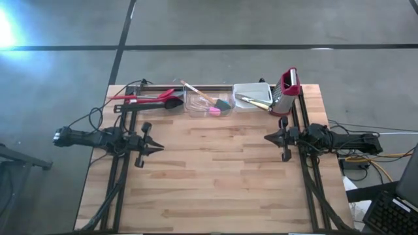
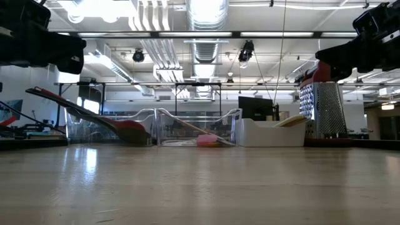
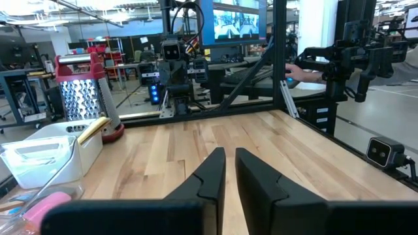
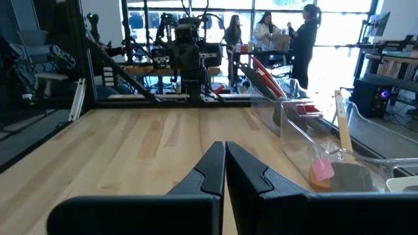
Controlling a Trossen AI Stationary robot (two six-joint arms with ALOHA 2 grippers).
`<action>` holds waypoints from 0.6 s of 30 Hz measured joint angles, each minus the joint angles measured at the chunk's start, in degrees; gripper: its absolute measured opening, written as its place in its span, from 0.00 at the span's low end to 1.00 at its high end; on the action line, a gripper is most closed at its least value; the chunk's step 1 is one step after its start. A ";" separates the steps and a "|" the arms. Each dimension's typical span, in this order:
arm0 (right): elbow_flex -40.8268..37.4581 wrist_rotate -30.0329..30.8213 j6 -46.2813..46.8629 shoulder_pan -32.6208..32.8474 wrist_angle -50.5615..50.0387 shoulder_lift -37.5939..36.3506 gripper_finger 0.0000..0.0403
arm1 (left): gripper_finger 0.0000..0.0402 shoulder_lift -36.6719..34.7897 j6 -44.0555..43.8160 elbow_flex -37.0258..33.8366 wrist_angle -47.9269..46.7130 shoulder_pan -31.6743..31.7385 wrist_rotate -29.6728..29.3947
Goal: Pick & Place Kitchen Items
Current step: Return to Home Position
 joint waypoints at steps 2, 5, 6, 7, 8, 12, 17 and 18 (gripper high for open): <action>0.00 0.00 0.00 0.00 0.01 0.00 0.02 | 0.10 0.00 0.01 0.00 0.00 0.00 0.00; 0.00 -0.01 0.00 0.00 -0.01 0.00 0.02 | 0.11 0.00 -0.01 0.00 0.00 0.00 0.01; 0.00 -0.01 0.00 0.00 -0.02 0.00 0.02 | 0.11 0.00 0.00 0.00 0.00 0.00 0.01; 0.00 -0.01 0.00 0.00 0.00 0.00 0.02 | 0.11 0.00 0.00 0.00 0.00 0.00 0.01; 0.00 -0.01 0.00 0.00 0.01 0.00 0.02 | 0.10 0.00 0.00 0.00 0.00 0.00 0.01; 0.00 -0.01 0.00 0.00 0.01 0.00 0.02 | 0.10 0.00 0.01 0.00 0.00 0.00 0.01; 0.00 -0.01 0.00 0.00 0.00 0.00 0.02 | 0.11 0.00 0.00 0.00 0.00 0.00 0.01; 0.00 -0.01 0.00 0.00 -0.01 0.00 0.02 | 0.11 0.00 0.00 0.00 0.00 0.00 0.00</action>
